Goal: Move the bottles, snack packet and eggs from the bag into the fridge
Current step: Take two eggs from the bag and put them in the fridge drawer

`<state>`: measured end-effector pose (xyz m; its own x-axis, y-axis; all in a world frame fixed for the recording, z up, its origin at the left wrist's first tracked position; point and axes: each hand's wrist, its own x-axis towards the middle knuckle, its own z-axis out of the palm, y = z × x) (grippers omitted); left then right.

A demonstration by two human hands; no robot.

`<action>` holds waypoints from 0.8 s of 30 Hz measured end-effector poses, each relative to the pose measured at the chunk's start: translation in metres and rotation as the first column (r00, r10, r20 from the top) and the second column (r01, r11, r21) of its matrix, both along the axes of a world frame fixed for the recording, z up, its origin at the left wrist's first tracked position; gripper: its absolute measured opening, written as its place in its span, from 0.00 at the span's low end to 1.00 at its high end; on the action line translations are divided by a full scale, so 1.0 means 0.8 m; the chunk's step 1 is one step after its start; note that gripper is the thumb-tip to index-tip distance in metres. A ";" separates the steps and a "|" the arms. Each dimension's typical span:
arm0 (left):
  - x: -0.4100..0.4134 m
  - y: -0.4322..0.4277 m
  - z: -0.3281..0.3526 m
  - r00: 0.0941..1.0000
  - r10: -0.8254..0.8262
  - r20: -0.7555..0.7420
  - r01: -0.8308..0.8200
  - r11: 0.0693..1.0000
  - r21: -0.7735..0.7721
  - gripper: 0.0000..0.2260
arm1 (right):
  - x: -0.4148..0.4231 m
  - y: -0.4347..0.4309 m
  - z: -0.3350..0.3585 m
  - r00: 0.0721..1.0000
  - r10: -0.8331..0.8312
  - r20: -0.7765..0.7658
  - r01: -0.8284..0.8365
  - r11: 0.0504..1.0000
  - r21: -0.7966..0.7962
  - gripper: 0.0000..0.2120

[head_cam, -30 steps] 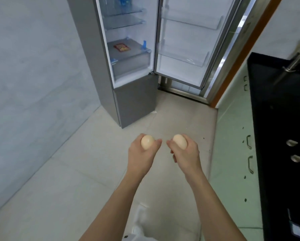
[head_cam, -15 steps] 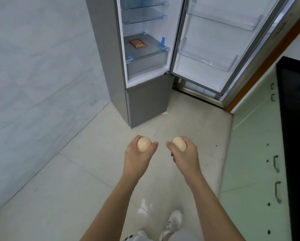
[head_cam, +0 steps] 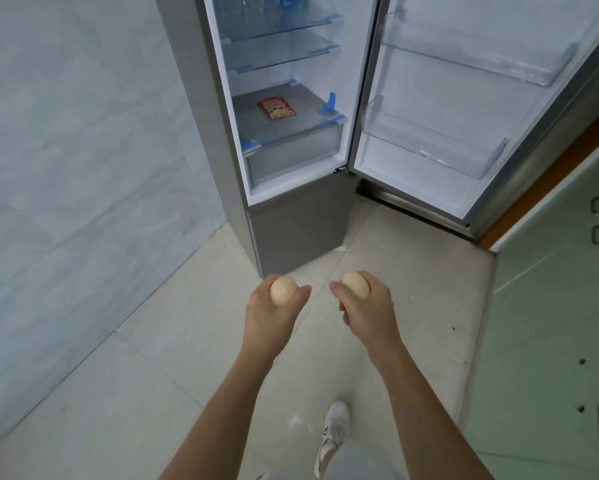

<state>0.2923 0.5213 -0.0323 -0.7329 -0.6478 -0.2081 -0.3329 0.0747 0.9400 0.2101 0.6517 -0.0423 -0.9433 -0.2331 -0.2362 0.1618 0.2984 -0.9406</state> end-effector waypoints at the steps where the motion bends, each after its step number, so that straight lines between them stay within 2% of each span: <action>1: -0.028 0.002 0.002 1.000 -0.001 -0.001 0.001 1.000 -0.009 0.11 | -0.026 0.001 0.003 1.000 0.014 -0.009 -0.014 1.000 -0.003 0.10; 5: -0.129 0.007 0.014 1.000 0.013 -0.017 -0.014 0.998 -0.061 0.10 | -0.125 0.007 0.010 0.998 0.059 -0.033 -0.059 0.998 0.011 0.10; 10: -0.206 0.001 0.025 0.998 0.043 -0.037 -0.047 0.993 -0.105 0.10 | -0.215 0.004 0.009 0.999 0.038 -0.011 -0.038 0.999 -0.030 0.18; 15: -0.251 -0.009 0.021 0.996 0.087 -0.018 -0.089 0.989 -0.117 0.10 | -0.264 -0.012 0.000 0.997 0.079 -0.017 -0.080 0.997 -0.012 0.10; 24: -0.340 -0.062 0.010 0.993 0.116 -0.022 -0.118 0.987 -0.111 0.09 | -0.357 -0.058 -0.011 0.995 0.100 0.020 -0.100 0.995 -0.026 0.11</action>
<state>0.0201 0.4716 -0.0245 -0.6534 -0.7477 -0.1185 -0.3310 0.1414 0.9330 -0.0755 0.6055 -0.0511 -0.9097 -0.3323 -0.2490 0.1525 0.2905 -0.9447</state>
